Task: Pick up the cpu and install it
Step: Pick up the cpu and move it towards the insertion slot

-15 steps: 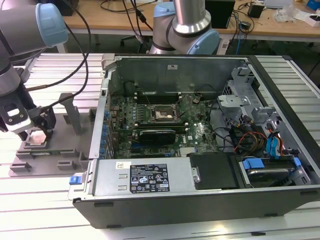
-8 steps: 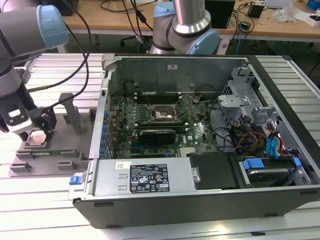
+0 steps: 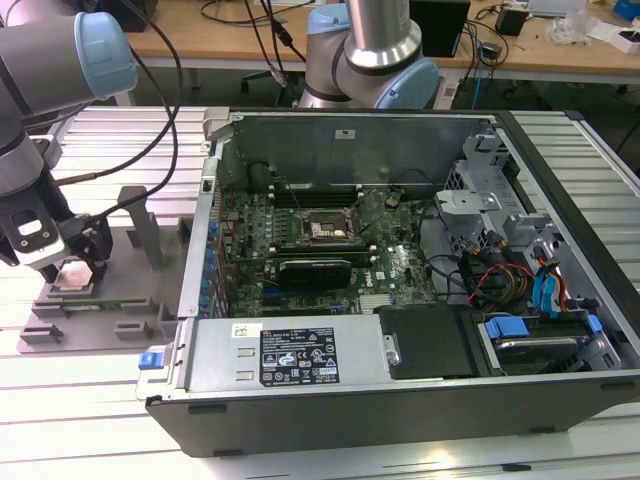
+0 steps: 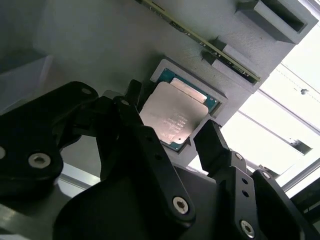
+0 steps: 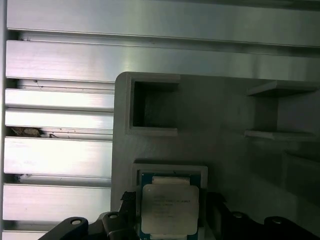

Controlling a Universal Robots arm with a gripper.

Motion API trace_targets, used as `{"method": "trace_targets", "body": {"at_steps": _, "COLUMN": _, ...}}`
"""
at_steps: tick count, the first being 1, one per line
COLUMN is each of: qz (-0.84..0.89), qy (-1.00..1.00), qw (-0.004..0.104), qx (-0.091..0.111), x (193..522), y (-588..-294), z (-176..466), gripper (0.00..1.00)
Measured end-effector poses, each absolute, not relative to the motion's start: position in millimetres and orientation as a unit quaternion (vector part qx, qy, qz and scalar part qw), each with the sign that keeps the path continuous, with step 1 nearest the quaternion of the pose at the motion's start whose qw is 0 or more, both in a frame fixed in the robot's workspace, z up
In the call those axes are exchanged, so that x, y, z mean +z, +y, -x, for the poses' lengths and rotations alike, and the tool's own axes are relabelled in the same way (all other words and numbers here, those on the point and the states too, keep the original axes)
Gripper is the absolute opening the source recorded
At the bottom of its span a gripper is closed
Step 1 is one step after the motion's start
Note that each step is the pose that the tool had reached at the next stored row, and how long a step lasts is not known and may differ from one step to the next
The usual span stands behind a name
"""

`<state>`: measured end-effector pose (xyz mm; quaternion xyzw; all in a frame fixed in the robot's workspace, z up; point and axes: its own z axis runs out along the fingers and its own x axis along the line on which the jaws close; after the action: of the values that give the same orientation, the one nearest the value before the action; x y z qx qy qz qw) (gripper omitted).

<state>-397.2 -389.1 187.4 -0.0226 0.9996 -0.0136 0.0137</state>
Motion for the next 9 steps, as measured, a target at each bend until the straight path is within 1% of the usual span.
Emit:
{"method": "trace_targets", "body": {"at_steps": 2, "qz": 0.023, "qy": 1.000, "qw": 0.014, "qx": -0.014, "x": 187.4, "y": -389.2, "z": 397.2, "gripper": 0.56}}
{"method": "trace_targets", "body": {"at_steps": 3, "qz": 0.023, "qy": 1.000, "qw": 0.014, "qx": -0.014, "x": 187.3, "y": -389.1, "z": 397.2, "gripper": 0.55}}
{"method": "trace_targets", "body": {"at_steps": 9, "qz": 0.023, "qy": 1.000, "qw": 0.014, "qx": -0.014, "x": 187.1, "y": -389.1, "z": 397.2, "gripper": 0.55}}
